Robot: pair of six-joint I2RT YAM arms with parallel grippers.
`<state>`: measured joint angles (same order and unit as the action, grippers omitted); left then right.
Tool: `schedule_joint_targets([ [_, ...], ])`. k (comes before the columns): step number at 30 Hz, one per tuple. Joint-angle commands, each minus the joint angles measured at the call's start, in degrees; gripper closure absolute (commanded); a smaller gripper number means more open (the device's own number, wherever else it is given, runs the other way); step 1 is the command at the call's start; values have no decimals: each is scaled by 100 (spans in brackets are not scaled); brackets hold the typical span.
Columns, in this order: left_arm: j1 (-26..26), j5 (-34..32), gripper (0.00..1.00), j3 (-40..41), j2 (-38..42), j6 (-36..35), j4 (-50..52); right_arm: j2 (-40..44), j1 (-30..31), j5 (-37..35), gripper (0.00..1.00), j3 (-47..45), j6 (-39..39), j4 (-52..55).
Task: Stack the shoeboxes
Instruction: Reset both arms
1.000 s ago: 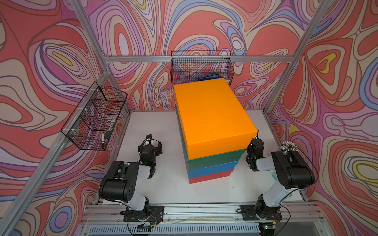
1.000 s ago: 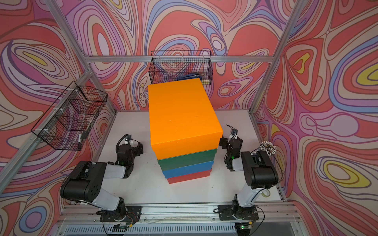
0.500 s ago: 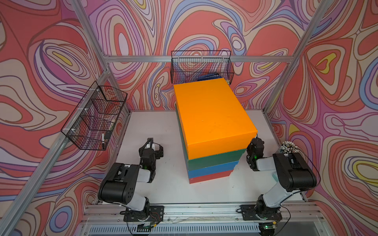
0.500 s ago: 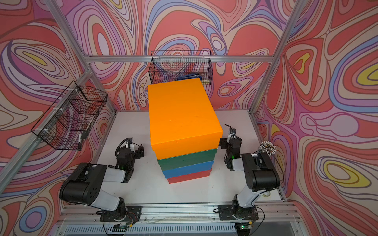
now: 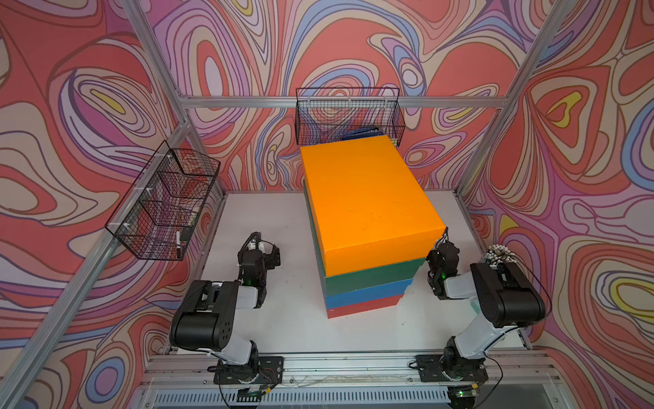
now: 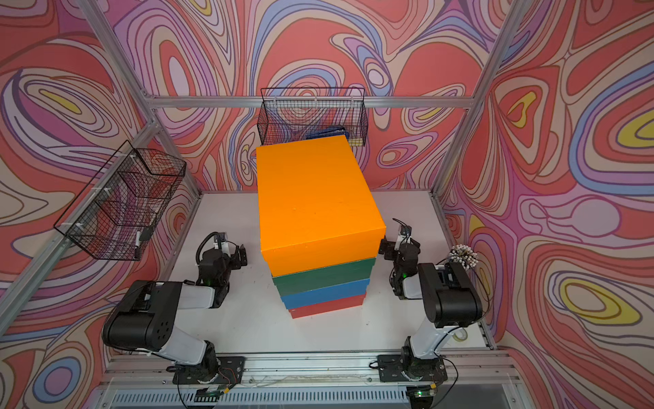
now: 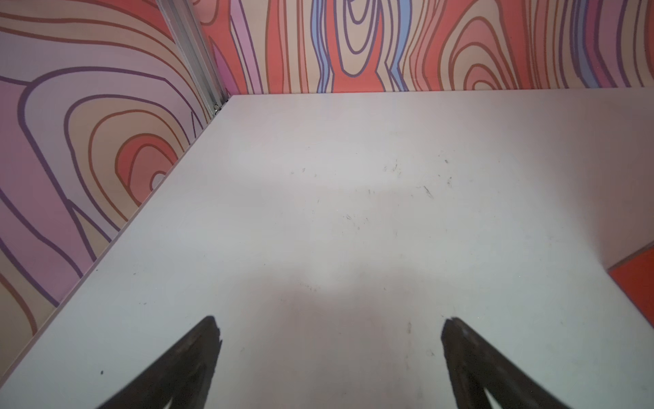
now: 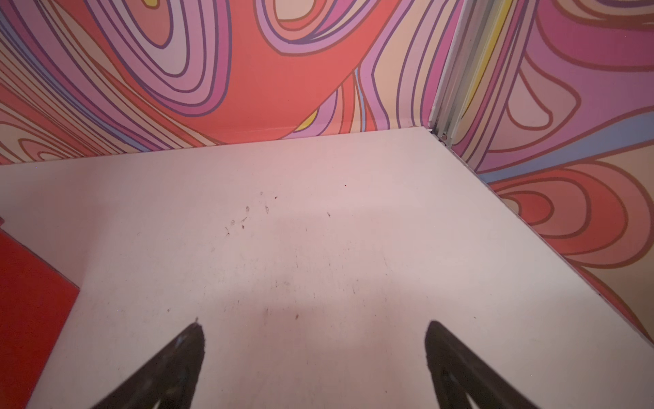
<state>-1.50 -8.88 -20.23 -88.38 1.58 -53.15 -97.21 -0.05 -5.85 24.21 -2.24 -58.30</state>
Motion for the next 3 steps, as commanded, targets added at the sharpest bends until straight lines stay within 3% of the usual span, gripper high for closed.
schedule_joint_targets([
  [1,150,257,0,-94,48,206,216,-32,-12,30,2,-2,-72,-111],
  [3,96,-47,0,3,10,207,-47,-41,-13,31,2,-1,-62,-144],
])
